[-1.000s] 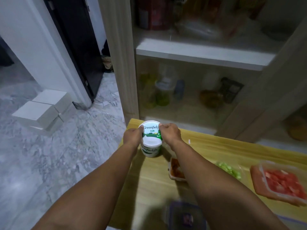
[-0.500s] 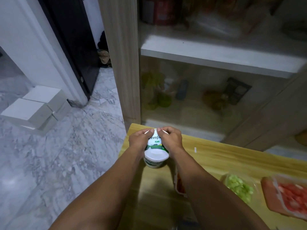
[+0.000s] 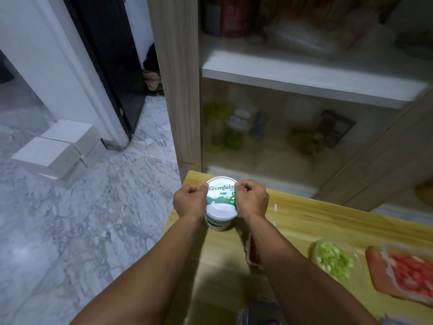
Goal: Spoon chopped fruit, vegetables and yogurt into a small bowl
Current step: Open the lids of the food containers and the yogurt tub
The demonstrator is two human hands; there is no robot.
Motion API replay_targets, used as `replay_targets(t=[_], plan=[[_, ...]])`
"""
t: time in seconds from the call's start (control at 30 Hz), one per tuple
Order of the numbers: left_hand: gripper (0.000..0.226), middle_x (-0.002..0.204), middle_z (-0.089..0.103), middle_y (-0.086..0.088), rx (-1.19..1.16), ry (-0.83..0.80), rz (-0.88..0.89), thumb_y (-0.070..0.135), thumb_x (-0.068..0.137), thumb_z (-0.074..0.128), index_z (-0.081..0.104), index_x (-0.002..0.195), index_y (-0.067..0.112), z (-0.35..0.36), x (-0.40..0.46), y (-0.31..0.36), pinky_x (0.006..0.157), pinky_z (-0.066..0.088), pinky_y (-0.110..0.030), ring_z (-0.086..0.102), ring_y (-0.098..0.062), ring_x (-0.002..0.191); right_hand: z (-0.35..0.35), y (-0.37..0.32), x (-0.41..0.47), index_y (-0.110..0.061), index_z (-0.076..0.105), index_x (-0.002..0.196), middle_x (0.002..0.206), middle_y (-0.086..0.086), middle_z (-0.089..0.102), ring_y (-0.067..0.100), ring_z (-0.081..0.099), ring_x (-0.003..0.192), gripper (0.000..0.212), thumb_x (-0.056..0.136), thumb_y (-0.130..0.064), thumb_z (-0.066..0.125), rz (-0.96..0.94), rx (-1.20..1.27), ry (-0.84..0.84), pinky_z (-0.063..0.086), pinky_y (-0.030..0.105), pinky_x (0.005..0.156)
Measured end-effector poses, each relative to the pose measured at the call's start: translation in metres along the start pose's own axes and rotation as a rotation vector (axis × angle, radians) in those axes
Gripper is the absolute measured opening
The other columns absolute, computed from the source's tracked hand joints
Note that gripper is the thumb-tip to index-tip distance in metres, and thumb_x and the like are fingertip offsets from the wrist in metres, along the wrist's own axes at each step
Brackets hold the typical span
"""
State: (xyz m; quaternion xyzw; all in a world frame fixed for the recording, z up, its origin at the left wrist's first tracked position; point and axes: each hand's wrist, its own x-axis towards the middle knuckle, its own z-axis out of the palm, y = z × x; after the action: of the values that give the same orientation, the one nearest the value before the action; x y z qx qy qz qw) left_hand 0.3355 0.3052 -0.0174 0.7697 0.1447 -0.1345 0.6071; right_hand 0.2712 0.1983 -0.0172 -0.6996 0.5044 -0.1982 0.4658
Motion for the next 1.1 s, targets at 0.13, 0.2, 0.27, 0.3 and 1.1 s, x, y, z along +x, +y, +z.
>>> replay_targets(t=[0.13,0.2,0.27,0.3,1.1], plan=[[0.021,0.062,0.063,0.002,0.005,0.045,0.059,0.023,0.078,0.077,0.069,0.064,0.01,-0.005,-0.014,0.007,0.072,0.049,-0.025,0.059,-0.019,0.069,-0.009,-0.011,-0.008,-0.016,0.079,0.097,0.1,0.005,0.076,0.026,0.067,0.095,0.018,0.087,-0.024,0.067,-0.106,-0.003,0.029,0.047,0.025,0.079],[0.019,0.064,0.065,0.001,-0.003,0.069,0.077,0.024,0.078,0.076,0.071,0.065,0.011,-0.009,-0.021,0.009,0.074,0.051,-0.027,0.06,-0.019,0.07,-0.017,-0.016,-0.013,-0.017,0.079,0.096,0.1,0.003,0.077,0.024,0.068,0.095,0.018,0.087,-0.025,0.066,-0.149,-0.023,0.012,0.047,0.025,0.079],[0.019,0.068,0.067,-0.003,0.004,0.09,0.085,0.025,0.079,0.075,0.072,0.067,0.011,-0.018,-0.033,0.005,0.072,0.051,-0.027,0.061,-0.021,0.07,-0.027,-0.015,-0.024,-0.017,0.079,0.094,0.097,0.003,0.077,0.024,0.068,0.093,0.017,0.085,-0.023,0.066,-0.185,-0.033,-0.028,0.049,0.027,0.079],[0.018,0.069,0.067,-0.003,0.009,0.1,0.081,0.025,0.079,0.075,0.072,0.067,0.011,-0.023,-0.038,0.0,0.072,0.051,-0.027,0.061,-0.021,0.07,-0.032,-0.012,-0.031,-0.017,0.08,0.092,0.096,0.003,0.077,0.023,0.068,0.092,0.017,0.084,-0.023,0.066,-0.188,-0.032,-0.055,0.049,0.026,0.079],[0.075,0.135,0.057,-0.02,0.206,-0.049,-0.165,0.06,0.084,0.057,0.057,0.129,0.0,-0.101,-0.153,-0.148,0.104,0.044,-0.05,0.053,-0.038,0.121,-0.081,0.164,-0.152,-0.007,0.059,0.131,0.134,0.011,0.06,0.025,0.059,0.114,0.041,0.091,-0.01,0.05,0.062,-0.189,-0.64,0.046,0.039,0.101]])
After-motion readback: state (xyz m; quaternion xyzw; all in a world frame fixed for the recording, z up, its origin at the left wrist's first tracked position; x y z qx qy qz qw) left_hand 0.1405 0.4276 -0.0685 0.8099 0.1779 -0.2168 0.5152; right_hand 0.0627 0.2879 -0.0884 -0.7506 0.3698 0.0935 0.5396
